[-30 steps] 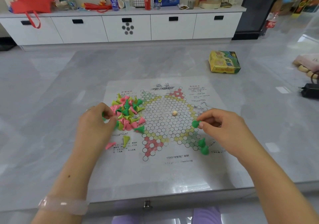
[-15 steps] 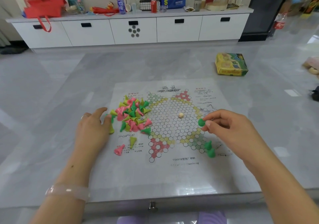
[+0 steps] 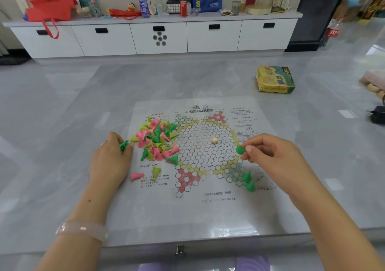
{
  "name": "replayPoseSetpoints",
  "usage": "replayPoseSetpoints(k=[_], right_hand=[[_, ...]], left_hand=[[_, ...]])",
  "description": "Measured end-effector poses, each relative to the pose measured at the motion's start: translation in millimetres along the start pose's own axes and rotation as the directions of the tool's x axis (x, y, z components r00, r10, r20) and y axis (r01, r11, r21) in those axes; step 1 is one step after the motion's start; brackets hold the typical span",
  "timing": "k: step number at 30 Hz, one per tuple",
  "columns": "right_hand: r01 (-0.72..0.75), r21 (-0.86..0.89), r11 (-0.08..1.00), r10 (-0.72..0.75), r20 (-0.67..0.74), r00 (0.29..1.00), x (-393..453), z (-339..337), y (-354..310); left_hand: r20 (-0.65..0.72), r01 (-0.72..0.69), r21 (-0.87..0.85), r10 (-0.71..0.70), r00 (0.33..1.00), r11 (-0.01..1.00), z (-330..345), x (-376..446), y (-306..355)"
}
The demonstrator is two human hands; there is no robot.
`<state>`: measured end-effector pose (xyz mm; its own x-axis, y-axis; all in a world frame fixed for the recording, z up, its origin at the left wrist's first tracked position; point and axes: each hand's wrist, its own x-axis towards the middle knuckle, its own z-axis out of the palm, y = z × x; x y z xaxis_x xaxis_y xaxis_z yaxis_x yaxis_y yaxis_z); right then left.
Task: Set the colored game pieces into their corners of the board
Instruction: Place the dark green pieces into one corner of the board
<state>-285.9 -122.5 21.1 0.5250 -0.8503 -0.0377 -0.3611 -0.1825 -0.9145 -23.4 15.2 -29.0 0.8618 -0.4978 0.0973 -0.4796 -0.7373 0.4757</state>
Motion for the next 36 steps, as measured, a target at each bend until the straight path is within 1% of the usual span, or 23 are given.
replayPoseSetpoints(k=[4, 8, 12, 13, 15, 17, 19, 20, 23, 26, 31, 36], right_hand=[[0.009, -0.004, 1.0, -0.009, -0.003, 1.0, 0.5, -0.2, -2.2], [0.015, -0.004, 1.0, -0.015, 0.001, 1.0, 0.3, 0.1, -0.9], [0.022, -0.004, 1.0, -0.022, 0.004, 1.0, 0.9, -1.4, 1.7], [0.027, -0.001, 1.0, -0.027, 0.004, 1.0, 1.3, -1.9, 2.0], [0.035, 0.007, 0.999, -0.035, 0.0, 0.999, 2.2, -3.1, 2.6], [0.044, 0.002, 0.999, -0.044, -0.001, 0.999, 3.4, -4.1, 3.6], [0.048, -0.022, 0.999, -0.047, 0.01, 0.999, 4.5, -4.6, 4.2], [0.046, -0.041, 0.998, -0.045, 0.023, 0.999, 5.2, -4.4, 4.2], [0.052, -0.164, 0.985, -0.035, 0.101, 0.994, 5.4, -2.2, 5.0], [0.044, -0.289, 0.956, 0.004, 0.165, 0.986, 4.5, -1.2, 7.7], [0.021, -0.345, 0.939, 0.044, 0.18, 0.983, 5.5, -2.6, 14.0], [0.043, -0.354, 0.934, 0.042, 0.229, 0.973, 3.4, -1.7, 12.0]], left_hand=[[-0.014, 0.027, -0.012, -0.027, 1.0, 1.0, -1.8, -1.5, -0.4], [0.029, 0.009, 0.039, -0.011, 1.0, 0.999, -2.7, -1.1, 0.7], [0.033, -0.022, 0.022, 0.021, 0.999, 1.0, -4.3, -2.8, 0.4], [0.012, -0.042, -0.002, 0.042, 0.999, 0.999, -5.9, -2.9, 1.4], [-0.069, -0.085, -0.104, 0.078, 0.995, 0.991, -12.6, -4.3, 6.6], [-0.168, -0.149, -0.213, 0.114, 0.979, 0.966, -21.3, -10.3, 15.3], [-0.227, -0.214, -0.299, 0.148, 0.963, 0.93, -27.1, -21.8, 25.7], [-0.224, -0.232, -0.34, 0.162, 0.961, 0.911, -28.1, -28.0, 31.2], [-0.143, -0.253, -0.431, 0.211, 0.967, 0.866, -24.3, -43.2, 47.0], [-0.099, -0.32, -0.402, 0.307, 0.947, 0.858, -16.2, -51.7, 60.2], [-0.048, -0.427, -0.331, 0.437, 0.898, 0.841, -9.1, -62.2, 74.2], [-0.061, -0.437, -0.29, 0.439, 0.896, 0.851, -9.2, -60.7, 75.6]])
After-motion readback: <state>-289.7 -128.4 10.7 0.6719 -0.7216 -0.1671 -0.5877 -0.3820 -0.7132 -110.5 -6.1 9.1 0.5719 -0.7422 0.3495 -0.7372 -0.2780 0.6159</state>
